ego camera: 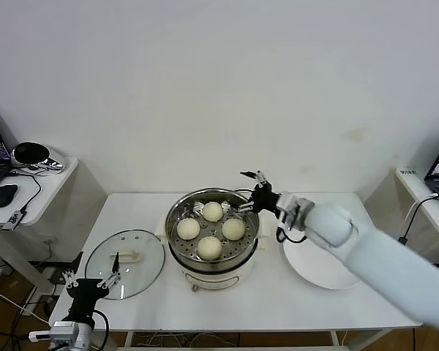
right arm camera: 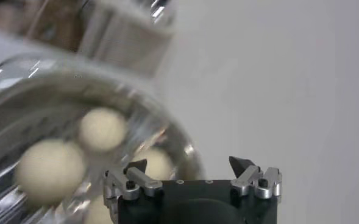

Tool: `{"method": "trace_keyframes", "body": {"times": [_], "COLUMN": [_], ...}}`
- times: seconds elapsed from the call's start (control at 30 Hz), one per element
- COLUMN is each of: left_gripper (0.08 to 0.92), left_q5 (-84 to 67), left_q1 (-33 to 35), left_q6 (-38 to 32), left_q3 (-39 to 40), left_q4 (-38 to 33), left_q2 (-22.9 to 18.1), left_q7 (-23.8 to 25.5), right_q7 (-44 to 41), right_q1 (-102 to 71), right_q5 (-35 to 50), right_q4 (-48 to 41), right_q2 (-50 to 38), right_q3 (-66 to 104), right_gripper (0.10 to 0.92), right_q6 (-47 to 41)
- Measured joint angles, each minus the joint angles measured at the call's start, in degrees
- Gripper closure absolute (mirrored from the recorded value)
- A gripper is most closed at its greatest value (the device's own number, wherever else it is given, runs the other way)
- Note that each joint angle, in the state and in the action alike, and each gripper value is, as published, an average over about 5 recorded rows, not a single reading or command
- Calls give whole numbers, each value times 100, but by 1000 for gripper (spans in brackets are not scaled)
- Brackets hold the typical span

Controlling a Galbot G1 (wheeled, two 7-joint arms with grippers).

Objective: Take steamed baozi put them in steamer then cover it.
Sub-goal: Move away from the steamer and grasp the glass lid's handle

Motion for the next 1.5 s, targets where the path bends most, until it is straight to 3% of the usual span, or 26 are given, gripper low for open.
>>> {"method": "trace_keyframes", "body": {"times": [0.37, 0.9, 1.5], "left_gripper": [177, 177, 177], "left_q5": [1508, 5519, 7186], "left_q1": [8, 495, -1018], "left_q6": [-171, -541, -610], "left_q3": [43, -539, 279], "left_q4": [370, 1105, 2500], "left_q2": [-28, 665, 984], "left_q7": [-298, -366, -138], "right_q7": [-107, 432, 820], "right_q1": [-3312, -5365, -5993], "right_q5": [-905, -1344, -1608], "right_q4": [380, 782, 742], "right_q2": [1647, 3349, 4003], "right_q3": [3698, 6175, 6822], "right_gripper": [203, 203, 203], "right_q6": [1792, 2519, 2812]}}
